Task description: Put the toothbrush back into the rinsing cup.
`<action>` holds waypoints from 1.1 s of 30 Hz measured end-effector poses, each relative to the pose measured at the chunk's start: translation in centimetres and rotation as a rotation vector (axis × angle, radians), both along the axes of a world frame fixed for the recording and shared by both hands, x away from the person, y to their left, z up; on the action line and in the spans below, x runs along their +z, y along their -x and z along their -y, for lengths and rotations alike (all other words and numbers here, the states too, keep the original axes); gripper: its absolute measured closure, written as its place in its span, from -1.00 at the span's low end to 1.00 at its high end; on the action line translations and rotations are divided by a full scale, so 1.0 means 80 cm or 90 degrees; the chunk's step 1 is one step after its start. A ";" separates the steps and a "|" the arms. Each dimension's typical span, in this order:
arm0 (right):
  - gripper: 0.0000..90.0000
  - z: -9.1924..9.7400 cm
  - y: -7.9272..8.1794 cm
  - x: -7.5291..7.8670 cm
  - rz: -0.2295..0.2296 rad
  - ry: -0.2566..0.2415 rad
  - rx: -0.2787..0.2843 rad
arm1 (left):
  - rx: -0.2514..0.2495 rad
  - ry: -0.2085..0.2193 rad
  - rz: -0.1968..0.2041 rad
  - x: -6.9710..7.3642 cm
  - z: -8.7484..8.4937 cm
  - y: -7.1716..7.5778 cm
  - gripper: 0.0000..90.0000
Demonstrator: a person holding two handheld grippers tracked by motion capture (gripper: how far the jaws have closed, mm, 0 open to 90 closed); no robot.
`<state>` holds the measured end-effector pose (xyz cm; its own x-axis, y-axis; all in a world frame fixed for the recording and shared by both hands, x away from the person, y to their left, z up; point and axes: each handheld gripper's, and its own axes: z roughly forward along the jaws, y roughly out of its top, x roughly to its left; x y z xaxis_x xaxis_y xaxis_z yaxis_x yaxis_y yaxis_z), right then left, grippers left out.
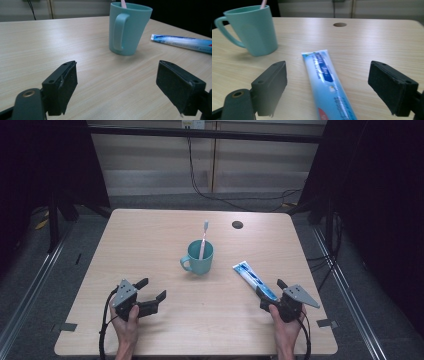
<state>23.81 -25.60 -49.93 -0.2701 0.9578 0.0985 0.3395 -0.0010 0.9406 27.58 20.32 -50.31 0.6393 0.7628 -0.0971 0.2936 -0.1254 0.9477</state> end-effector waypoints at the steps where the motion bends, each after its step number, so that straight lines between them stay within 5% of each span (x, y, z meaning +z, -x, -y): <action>1: -0.67 0.000 -0.003 0.003 -0.009 0.005 -0.011 | 0.000 0.003 0.000 0.000 0.000 0.000 -0.61; 5: -0.61 0.002 -0.013 0.012 -0.056 0.008 0.015 | 0.001 0.000 0.001 0.000 -0.002 0.000 -0.62; 7: -0.41 0.002 -0.016 0.018 -0.063 0.024 0.029 | -0.005 0.000 0.000 0.000 -0.002 -0.001 -0.63; 10: -0.38 0.002 -0.019 0.028 -0.072 0.047 0.037 | 0.014 -0.007 -0.001 0.000 -0.001 0.000 -0.63; 20: -0.21 0.014 -0.039 0.042 -0.167 0.047 0.085 | 0.015 0.003 0.008 0.000 -0.003 0.001 -0.63; 24: -0.17 0.017 -0.050 0.047 -0.218 0.060 0.096 | 0.042 0.026 0.051 -0.002 -0.008 0.008 -0.63; 31: -0.15 0.015 -0.068 0.052 -0.302 0.072 0.124 | 0.038 0.037 0.072 -0.003 -0.010 0.012 -0.65; 33: -0.13 0.014 -0.073 0.053 -0.318 0.055 0.129 | 0.034 0.039 0.081 -0.003 -0.010 0.014 -0.65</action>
<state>29.63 -26.73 -45.70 -0.3906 0.9018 0.1850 0.7302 0.1811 0.6588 26.49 21.12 -50.54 0.6076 0.7916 -0.0644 0.1748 -0.0542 0.9831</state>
